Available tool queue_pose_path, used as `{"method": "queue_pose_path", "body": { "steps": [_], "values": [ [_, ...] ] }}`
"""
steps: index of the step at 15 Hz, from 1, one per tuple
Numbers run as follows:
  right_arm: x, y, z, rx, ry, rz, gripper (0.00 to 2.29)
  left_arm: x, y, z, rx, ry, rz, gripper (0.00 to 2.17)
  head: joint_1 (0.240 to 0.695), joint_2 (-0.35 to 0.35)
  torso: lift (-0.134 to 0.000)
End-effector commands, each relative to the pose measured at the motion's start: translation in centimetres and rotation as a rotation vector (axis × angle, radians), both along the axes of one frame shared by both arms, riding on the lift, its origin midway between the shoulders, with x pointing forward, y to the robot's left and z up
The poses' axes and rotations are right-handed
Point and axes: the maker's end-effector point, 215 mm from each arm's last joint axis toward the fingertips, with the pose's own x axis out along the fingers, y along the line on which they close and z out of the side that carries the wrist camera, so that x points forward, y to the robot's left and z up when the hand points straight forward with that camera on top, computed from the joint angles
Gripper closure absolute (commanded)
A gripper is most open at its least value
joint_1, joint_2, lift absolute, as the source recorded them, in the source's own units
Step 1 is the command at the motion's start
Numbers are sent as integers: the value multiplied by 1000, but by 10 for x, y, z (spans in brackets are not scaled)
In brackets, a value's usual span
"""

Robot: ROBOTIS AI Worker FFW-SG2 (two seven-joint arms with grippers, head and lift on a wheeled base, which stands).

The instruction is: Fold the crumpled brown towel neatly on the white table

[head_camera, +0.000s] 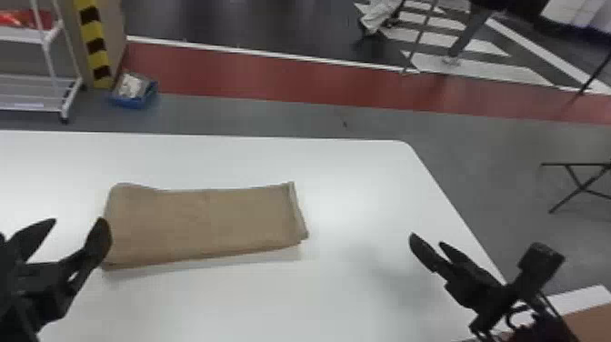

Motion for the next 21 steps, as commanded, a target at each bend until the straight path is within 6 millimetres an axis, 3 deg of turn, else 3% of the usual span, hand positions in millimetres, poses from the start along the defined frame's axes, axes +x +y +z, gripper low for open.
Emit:
{"method": "queue_pose_path", "body": {
  "steps": [1, 3, 5, 7, 9, 11, 12, 14, 16, 19, 21],
  "values": [
    [10, 16, 1, 9, 6, 23, 87, 17, 22, 48, 14, -143, 47, 29, 695, -268, -124],
    [22, 46, 0, 2, 9, 58, 70, 38, 0, 52, -10, -157, 10, 39, 695, -212, -124],
    [37, 77, 0, -2, 9, 92, 83, 63, -47, 37, -30, -133, -64, 46, 695, -195, -124],
    [42, 110, 2, 1, 28, 132, 93, 82, -85, 16, -34, -99, -136, 421, 695, -193, -124],
    [50, 142, 8, -15, 31, 167, 97, 86, -107, -9, -48, -14, -189, 1136, 695, -198, -124],
    [68, 167, 17, -54, 30, 198, 97, 84, -110, -24, -46, 49, -197, 1801, 695, -190, -124],
    [81, 183, 24, -65, 28, 228, 97, 78, -106, -44, -33, 124, -207, 1986, 695, -181, -124],
    [102, 194, 10, -48, 78, 252, 97, 69, -101, -63, -12, 189, -210, 2013, 695, -159, -124],
    [119, 205, 4, -35, 105, 292, 151, 64, -98, -69, -8, 199, -207, 2010, 695, -121, -124],
    [133, 211, -2, -16, 147, 343, 296, 61, -92, -72, -1, 205, -200, 2013, 695, -101, -124],
    [132, 219, -10, -3, 201, 392, 373, 61, -91, -74, 1, 209, -199, 2013, 695, -86, -124]
  ]
}}
